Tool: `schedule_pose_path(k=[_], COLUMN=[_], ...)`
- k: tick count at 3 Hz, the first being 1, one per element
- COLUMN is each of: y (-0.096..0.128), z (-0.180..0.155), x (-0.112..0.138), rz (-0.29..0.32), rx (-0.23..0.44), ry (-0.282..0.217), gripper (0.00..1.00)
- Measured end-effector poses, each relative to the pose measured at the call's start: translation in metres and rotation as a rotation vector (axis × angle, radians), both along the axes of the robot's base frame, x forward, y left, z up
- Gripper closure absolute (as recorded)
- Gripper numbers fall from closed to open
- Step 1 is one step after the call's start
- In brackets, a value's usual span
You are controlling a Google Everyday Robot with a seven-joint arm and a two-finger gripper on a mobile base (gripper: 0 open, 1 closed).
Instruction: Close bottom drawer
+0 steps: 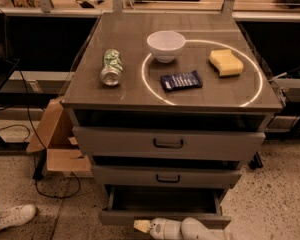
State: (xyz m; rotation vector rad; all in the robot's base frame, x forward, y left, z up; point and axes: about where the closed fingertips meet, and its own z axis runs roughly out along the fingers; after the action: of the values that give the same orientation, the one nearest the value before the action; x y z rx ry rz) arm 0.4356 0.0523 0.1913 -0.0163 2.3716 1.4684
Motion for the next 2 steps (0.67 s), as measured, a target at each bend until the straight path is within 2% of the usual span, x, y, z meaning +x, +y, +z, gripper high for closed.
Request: schedule_pose_path(k=[2], y=[0.035], z=[0.018], x=[0.059], rz=[-0.031], rx=[0.025], ry=[-0.107], gripper=[1.00])
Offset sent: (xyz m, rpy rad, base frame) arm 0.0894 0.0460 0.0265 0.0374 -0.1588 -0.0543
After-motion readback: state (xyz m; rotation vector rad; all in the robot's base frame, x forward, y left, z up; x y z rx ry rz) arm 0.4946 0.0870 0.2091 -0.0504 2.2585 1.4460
